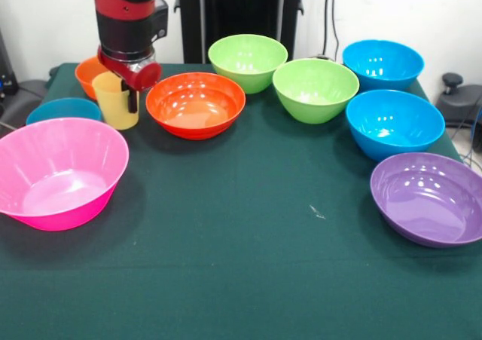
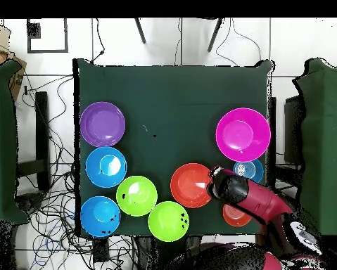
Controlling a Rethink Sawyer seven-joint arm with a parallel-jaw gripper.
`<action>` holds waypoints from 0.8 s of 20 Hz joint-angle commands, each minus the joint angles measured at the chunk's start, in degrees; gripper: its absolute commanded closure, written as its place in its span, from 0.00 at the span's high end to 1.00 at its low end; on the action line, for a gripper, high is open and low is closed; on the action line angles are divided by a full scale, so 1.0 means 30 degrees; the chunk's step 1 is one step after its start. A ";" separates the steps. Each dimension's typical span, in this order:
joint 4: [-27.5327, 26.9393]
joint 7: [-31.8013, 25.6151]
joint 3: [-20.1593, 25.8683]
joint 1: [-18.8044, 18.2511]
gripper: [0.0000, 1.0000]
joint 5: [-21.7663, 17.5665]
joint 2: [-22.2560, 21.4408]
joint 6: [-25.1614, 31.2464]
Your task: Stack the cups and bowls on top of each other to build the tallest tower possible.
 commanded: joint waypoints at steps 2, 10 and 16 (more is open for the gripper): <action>-0.0844 -0.0215 0.1906 0.0754 0.00 -0.1123 -0.1628 0.0782; -0.0854 -0.0751 0.1847 0.1458 0.00 -0.1248 -0.2905 0.2386; -0.0547 -0.0719 0.1904 0.1832 0.00 -0.1361 -0.3099 0.2333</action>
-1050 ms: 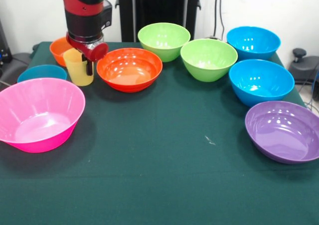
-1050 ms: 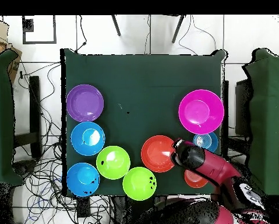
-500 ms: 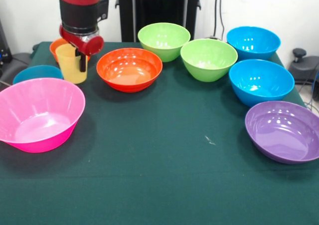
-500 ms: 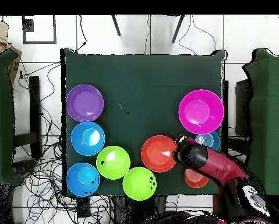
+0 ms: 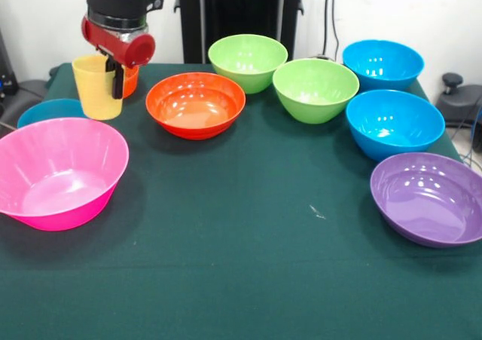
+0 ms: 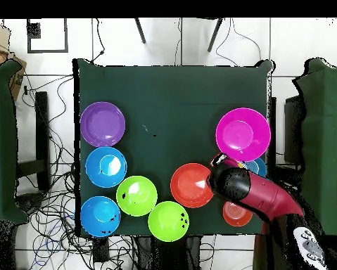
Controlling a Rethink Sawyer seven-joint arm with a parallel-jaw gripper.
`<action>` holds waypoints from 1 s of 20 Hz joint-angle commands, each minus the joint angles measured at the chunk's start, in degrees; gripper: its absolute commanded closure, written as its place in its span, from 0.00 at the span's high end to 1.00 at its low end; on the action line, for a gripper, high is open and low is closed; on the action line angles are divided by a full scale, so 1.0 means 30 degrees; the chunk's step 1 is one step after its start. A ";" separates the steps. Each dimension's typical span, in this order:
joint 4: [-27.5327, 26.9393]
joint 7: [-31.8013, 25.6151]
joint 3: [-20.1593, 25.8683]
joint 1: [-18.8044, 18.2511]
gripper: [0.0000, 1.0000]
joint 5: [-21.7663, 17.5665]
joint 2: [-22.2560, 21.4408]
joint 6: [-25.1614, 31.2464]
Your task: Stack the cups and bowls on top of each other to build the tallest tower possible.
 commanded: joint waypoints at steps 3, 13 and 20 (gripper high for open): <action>-0.0435 -0.0470 0.2249 0.0741 0.00 -0.0716 -0.0215 0.2670; -0.1380 0.0168 0.2297 0.1573 0.00 0.0214 -0.0376 0.5544; -0.2413 0.0505 0.2157 0.2534 0.00 0.0234 -0.0283 0.7682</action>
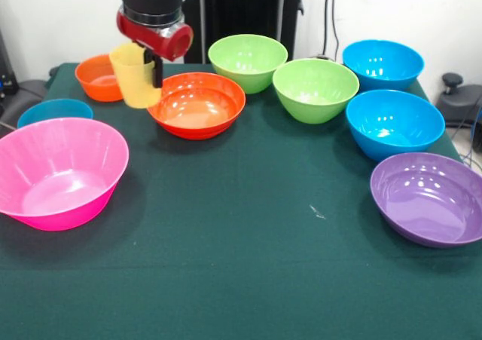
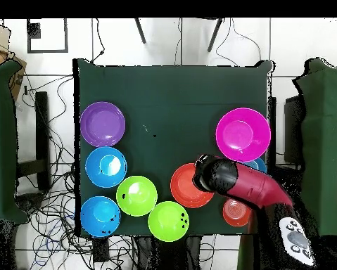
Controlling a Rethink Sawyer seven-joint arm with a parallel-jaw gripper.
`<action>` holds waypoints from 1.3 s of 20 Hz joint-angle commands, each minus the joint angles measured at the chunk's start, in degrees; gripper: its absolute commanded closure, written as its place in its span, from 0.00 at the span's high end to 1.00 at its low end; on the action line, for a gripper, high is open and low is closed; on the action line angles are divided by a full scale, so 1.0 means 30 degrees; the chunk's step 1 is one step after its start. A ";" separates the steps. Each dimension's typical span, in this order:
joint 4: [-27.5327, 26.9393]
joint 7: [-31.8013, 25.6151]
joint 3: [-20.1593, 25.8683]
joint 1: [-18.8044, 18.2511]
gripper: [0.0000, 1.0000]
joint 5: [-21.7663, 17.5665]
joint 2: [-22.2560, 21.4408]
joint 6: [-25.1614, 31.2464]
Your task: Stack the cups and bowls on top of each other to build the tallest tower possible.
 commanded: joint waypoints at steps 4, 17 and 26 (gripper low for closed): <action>-0.1796 0.0480 0.1543 0.1763 0.00 -0.0194 -0.0335 0.2941; -0.0872 -0.1975 0.3419 0.2440 0.00 -0.1058 -0.1617 0.2109; -0.1735 -0.5876 0.6387 0.1649 0.00 -0.2652 -0.0695 0.3776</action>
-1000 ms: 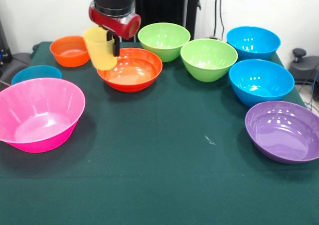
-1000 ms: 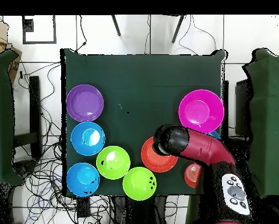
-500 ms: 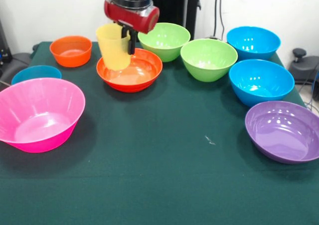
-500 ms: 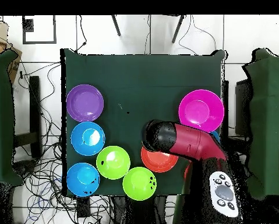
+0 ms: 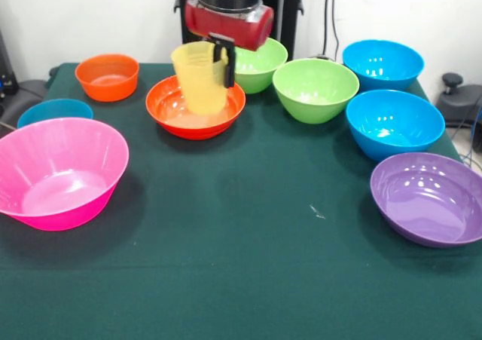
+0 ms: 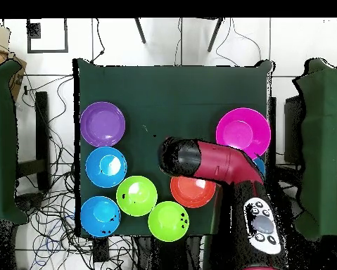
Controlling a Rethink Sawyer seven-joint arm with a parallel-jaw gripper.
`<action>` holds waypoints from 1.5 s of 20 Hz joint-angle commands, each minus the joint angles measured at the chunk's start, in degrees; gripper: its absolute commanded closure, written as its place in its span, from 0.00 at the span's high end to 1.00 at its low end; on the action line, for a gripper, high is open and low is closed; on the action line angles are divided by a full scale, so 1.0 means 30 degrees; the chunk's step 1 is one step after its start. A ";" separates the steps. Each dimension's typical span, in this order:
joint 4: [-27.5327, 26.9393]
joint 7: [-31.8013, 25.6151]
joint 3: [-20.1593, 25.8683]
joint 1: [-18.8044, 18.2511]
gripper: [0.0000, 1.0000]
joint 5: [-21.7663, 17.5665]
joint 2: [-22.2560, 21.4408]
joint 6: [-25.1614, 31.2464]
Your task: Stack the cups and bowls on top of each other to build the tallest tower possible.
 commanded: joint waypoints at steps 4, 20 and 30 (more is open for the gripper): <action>-0.1771 -0.7616 0.4912 -0.0403 0.00 -0.3803 0.1504 0.3199; -0.3834 -0.9048 0.6916 -0.0556 0.00 -0.7513 0.3372 0.3593; -0.5858 -0.9769 0.8112 -0.0725 0.00 -0.7853 0.4182 0.4522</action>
